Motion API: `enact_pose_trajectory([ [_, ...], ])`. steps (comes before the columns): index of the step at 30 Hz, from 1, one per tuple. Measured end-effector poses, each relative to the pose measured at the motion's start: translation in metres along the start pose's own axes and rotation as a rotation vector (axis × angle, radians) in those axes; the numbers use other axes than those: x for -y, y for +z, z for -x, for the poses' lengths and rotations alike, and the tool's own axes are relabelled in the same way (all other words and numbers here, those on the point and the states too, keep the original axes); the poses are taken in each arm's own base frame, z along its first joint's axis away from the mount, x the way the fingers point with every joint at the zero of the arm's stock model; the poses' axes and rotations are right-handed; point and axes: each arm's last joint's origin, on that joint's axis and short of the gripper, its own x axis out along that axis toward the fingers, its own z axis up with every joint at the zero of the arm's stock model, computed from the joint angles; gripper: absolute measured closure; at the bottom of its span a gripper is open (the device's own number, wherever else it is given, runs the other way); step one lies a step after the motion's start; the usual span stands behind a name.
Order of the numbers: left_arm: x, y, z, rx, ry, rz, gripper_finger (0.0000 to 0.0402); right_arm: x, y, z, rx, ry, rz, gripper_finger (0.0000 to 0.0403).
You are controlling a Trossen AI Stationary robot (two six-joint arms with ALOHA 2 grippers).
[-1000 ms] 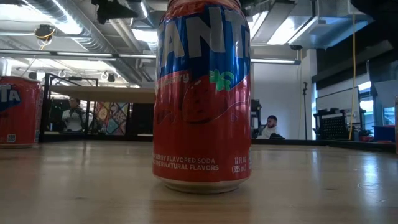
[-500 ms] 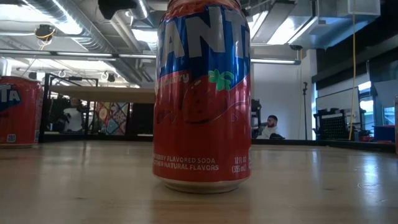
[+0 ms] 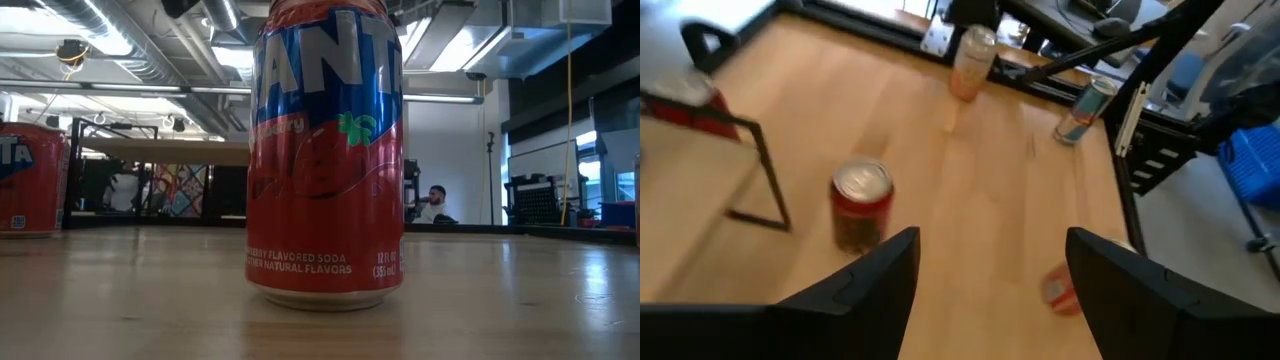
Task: Place canned beverage on shelf
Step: Put the blue soda can on the shelf aligned with the other blue soda can
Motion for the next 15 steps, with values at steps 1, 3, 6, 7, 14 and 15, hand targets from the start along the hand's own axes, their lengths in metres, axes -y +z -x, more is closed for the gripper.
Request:
enact_pose_trajectory([
  [1,0.004,-0.001,-0.002,-0.005,-0.002,0.013,0.0154,-0.006,-0.001,0.000,-0.013,0.014,0.003,0.0052],
  [3,0.012,-0.005,-0.006,-0.020,-0.009,0.033,0.0154,-0.019,-0.003,0.003,-0.028,0.037,0.009,0.0052],
  [6,0.024,-0.011,-0.011,-0.039,-0.016,0.050,0.0154,-0.038,-0.007,0.006,-0.065,0.070,0.013,0.0052],
  [7,0.028,-0.013,-0.012,-0.046,-0.015,0.055,0.0154,-0.043,-0.009,0.006,-0.083,0.070,0.011,0.0052],
  [14,0.050,-0.025,-0.020,-0.059,0.003,0.066,0.0154,-0.079,-0.021,0.025,-0.124,0.042,-0.011,0.0052],
  [15,0.052,-0.027,-0.021,-0.056,0.010,0.060,0.0154,-0.084,-0.023,0.029,-0.125,0.027,-0.017,0.0052],
])
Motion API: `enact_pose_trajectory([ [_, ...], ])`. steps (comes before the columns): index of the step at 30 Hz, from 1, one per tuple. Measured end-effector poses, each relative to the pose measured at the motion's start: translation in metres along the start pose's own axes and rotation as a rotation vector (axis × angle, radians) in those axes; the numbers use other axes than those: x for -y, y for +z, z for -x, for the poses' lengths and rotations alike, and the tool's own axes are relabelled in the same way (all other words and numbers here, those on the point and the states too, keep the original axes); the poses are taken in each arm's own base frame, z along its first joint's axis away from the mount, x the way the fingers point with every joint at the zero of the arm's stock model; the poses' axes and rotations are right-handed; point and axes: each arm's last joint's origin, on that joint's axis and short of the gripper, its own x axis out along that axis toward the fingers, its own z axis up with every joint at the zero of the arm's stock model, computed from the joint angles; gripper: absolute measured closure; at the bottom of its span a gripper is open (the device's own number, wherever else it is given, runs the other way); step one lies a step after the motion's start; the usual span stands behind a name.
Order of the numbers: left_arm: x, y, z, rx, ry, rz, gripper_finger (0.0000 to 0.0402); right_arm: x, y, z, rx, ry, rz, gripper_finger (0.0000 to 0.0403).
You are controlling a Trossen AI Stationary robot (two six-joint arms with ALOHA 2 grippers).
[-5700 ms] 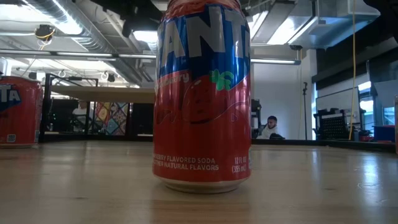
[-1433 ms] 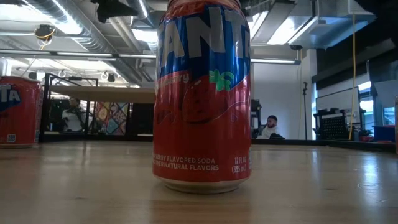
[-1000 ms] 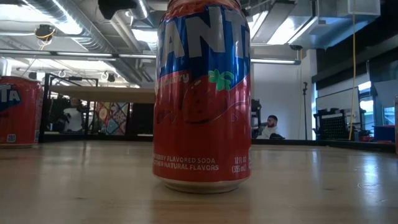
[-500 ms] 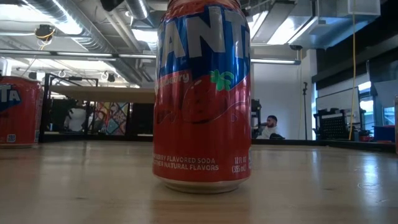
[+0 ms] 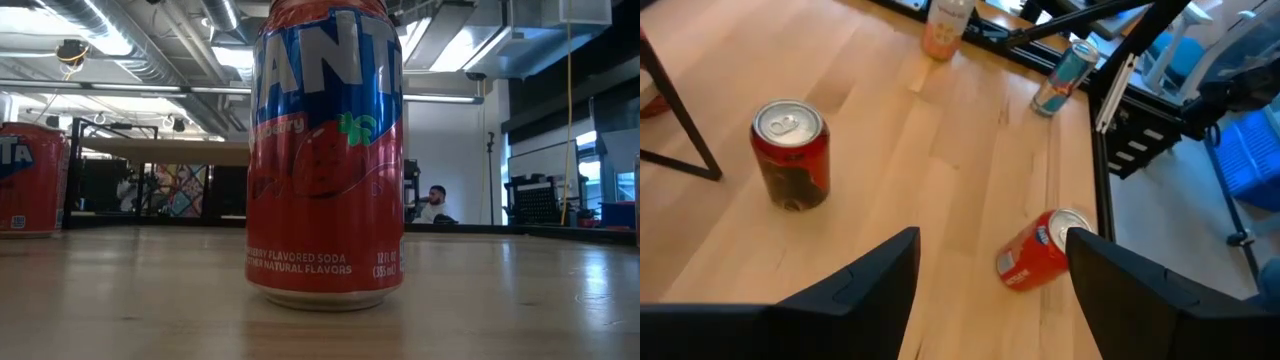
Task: Place canned beverage on shelf
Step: Put the blue soda can on the shelf aligned with the other blue soda can
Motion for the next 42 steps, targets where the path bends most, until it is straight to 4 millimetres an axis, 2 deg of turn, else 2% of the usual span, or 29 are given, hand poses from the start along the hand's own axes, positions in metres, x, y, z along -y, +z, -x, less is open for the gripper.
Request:
enact_pose_trajectory([
  [8,0.009,-0.001,-0.004,0.032,-0.016,-0.009,0.0154,-0.021,-0.022,0.024,-0.030,-0.091,-0.098,0.0052],
  [18,0.010,-0.001,-0.004,0.032,-0.020,-0.010,0.0155,-0.054,-0.044,0.017,-0.126,-0.101,-0.218,0.0052],
  [22,0.010,-0.001,-0.004,0.034,-0.019,-0.009,0.0155,-0.065,-0.066,0.013,-0.172,-0.125,-0.289,0.0052],
  [28,0.010,-0.001,-0.004,0.036,-0.019,-0.008,0.0155,-0.076,-0.114,0.013,-0.235,-0.163,-0.469,0.0052],
  [32,0.010,-0.001,-0.004,0.036,-0.019,-0.006,0.0155,-0.087,-0.133,0.000,-0.314,-0.153,-0.588,0.0052],
  [37,0.010,-0.001,-0.004,0.037,-0.020,0.014,0.0155,-0.106,-0.147,-0.023,-0.382,-0.064,-0.605,0.0052],
  [42,0.010,-0.001,-0.004,0.037,-0.020,0.017,0.0154,-0.120,-0.167,-0.043,-0.437,-0.058,-0.656,0.0052],
])
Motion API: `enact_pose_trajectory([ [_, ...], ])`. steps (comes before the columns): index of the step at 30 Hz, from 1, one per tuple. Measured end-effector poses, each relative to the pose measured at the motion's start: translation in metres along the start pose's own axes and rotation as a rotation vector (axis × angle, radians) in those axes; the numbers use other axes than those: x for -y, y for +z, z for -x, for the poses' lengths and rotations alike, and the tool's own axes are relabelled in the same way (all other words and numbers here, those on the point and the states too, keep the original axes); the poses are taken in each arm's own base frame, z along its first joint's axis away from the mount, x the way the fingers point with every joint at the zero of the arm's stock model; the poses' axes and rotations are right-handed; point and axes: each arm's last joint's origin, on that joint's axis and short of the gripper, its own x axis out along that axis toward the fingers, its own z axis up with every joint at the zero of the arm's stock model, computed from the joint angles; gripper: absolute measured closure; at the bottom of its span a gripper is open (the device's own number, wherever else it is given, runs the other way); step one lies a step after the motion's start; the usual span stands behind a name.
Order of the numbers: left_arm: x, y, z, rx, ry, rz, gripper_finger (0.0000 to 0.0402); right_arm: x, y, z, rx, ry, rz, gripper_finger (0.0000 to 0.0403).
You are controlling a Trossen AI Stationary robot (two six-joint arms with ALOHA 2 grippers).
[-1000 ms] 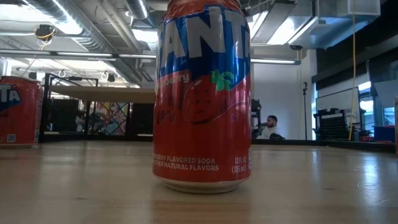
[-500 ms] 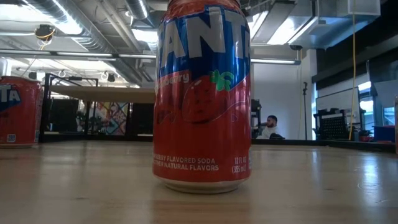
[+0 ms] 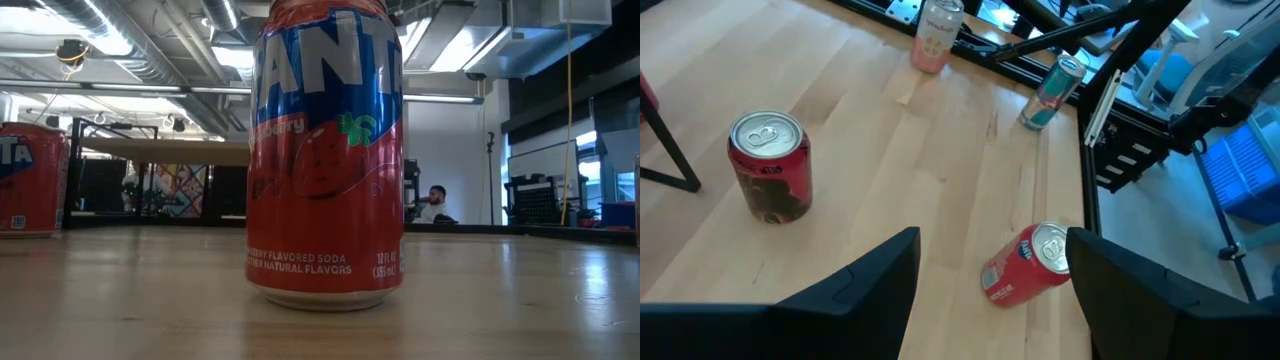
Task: Place canned beverage on shelf
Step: Put the blue soda can on the shelf aligned with the other blue soda can
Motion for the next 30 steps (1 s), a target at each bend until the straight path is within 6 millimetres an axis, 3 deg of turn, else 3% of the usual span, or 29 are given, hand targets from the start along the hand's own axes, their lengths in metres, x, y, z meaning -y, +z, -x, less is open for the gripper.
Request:
enact_pose_trajectory([
  [10,-0.001,0.001,0.000,0.017,0.024,0.001,0.0154,0.004,-0.017,-0.043,-0.043,-0.035,-0.159,0.0052],
  [19,-0.001,0.001,0.000,0.019,0.026,0.003,0.0154,0.006,-0.017,-0.058,-0.030,-0.068,-0.339,0.0052],
  [30,-0.001,0.001,0.000,0.019,0.025,0.003,0.0154,-0.004,-0.015,-0.087,-0.060,-0.172,-0.380,0.0052],
])
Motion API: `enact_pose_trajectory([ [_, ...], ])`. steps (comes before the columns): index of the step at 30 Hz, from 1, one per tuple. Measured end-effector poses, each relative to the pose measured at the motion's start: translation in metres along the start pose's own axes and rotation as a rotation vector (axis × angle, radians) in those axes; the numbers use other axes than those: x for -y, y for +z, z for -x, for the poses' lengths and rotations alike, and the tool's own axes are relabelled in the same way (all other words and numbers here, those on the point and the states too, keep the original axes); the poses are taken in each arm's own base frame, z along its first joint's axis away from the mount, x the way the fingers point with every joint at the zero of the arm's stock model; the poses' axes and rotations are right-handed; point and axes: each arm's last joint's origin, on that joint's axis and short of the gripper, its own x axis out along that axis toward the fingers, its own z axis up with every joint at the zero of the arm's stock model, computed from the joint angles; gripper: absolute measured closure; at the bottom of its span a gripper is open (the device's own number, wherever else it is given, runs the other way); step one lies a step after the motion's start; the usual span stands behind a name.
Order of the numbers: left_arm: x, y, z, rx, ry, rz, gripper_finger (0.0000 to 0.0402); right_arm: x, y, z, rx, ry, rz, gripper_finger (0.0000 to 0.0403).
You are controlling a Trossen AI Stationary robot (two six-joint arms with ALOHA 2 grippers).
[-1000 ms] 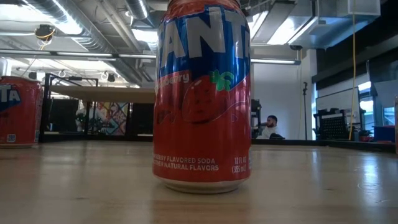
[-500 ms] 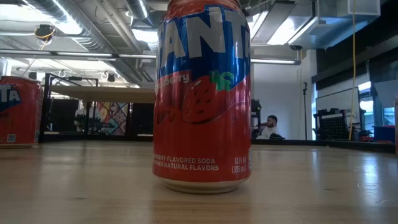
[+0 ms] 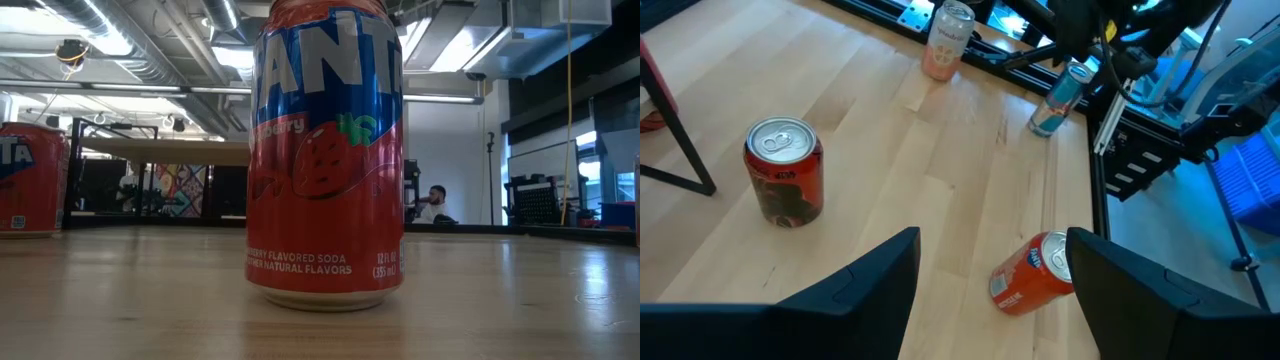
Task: Place canned beverage on shelf
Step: Put the blue soda can on the shelf aligned with the other blue soda can
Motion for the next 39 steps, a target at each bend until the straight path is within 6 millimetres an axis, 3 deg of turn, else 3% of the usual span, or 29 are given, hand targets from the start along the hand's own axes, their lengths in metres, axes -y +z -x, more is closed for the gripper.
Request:
enact_pose_trajectory([
  [6,0.000,0.000,0.000,0.000,0.000,0.000,0.0154,-0.004,0.000,-0.009,0.006,-0.033,0.034,0.0075],
  [12,0.000,0.000,0.000,-0.001,0.000,-0.002,0.0154,-0.003,0.000,-0.007,0.002,-0.033,0.150,0.0197],
  [18,0.000,0.000,0.000,-0.001,-0.001,-0.010,0.0154,-0.011,0.007,0.010,0.017,0.004,0.329,0.0198],
  [27,0.000,0.000,0.000,-0.003,-0.004,-0.058,0.0154,-0.019,0.039,0.026,0.071,0.039,0.468,0.0198],
  [35,-0.001,0.001,-0.001,-0.002,0.000,-0.133,0.0154,-0.020,0.081,0.032,0.095,0.063,0.506,0.0198],
  [39,-0.006,0.004,-0.002,0.002,0.011,-0.169,0.0154,-0.022,0.110,0.055,0.180,0.101,0.554,0.0198],
])
